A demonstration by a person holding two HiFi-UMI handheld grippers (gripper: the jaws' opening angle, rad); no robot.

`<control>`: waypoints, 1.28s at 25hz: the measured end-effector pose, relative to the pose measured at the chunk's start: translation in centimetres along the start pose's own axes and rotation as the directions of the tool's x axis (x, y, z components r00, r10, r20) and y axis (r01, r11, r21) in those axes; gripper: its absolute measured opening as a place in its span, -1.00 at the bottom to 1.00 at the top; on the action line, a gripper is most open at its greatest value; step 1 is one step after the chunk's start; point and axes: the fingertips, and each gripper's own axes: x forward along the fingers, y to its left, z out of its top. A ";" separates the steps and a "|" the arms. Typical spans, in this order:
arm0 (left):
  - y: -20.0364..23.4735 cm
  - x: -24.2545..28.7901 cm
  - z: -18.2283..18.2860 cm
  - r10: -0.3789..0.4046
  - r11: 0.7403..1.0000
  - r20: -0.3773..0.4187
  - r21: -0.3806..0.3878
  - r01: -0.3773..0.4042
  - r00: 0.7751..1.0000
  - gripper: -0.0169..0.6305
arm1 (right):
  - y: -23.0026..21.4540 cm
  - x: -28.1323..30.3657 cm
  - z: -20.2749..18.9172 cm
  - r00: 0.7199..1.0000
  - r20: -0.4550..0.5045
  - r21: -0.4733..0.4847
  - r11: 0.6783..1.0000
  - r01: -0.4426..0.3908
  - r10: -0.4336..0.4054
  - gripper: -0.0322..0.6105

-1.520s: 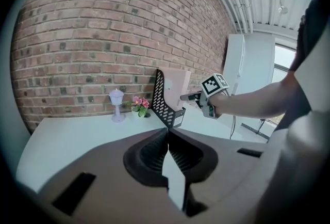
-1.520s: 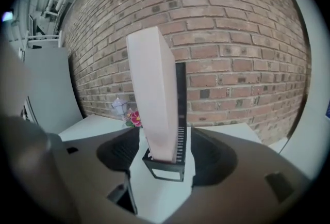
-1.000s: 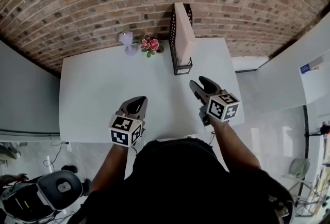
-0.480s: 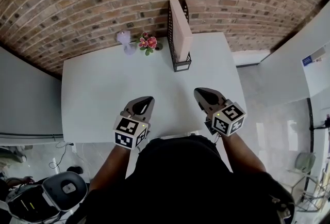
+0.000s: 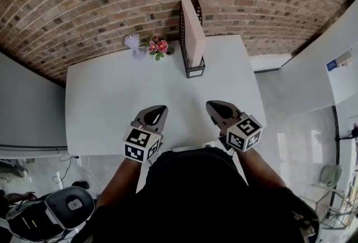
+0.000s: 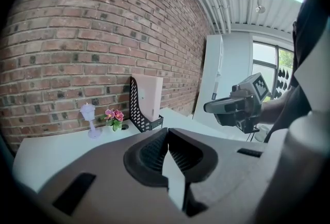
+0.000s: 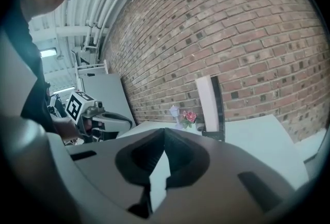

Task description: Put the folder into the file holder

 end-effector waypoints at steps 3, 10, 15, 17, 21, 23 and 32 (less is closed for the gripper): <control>0.2 -0.2 0.1 0.007 1.000 0.004 -0.002 -0.007 1.000 -0.93 | -0.1 0.0 0.0 1.000 -0.001 0.007 1.000 0.000 0.000 -0.89; 0.3 -0.4 0.1 0.013 1.000 0.011 -0.008 -0.013 1.000 -0.93 | -0.3 0.1 0.1 1.000 -0.005 0.003 1.000 0.009 -0.009 -0.89; 0.4 -0.5 0.2 0.016 1.000 0.020 -0.011 -0.016 1.000 -0.93 | -0.1 0.2 0.1 1.000 -0.005 -0.004 1.000 0.013 -0.013 -0.89; 0.5 -0.5 0.2 0.017 1.000 0.024 -0.011 -0.017 1.000 -0.93 | -0.1 0.3 0.0 1.000 -0.005 -0.008 1.000 0.018 -0.018 -0.89; 1.2 -0.7 0.3 0.031 0.999 0.031 -0.014 -0.031 0.999 -0.93 | -0.1 0.5 0.0 1.000 -0.003 0.001 1.000 0.023 -0.023 -0.89; 1.5 -0.8 0.5 0.035 0.999 0.034 -0.015 -0.034 0.999 -0.93 | -0.2 0.6 0.0 1.000 -0.003 0.001 1.000 0.025 -0.025 -0.89; 1.7 -0.7 0.4 0.035 0.999 0.032 -0.012 -0.035 0.999 -0.93 | 0.0 0.9 0.0 1.000 -0.007 0.000 1.000 0.018 -0.018 -0.89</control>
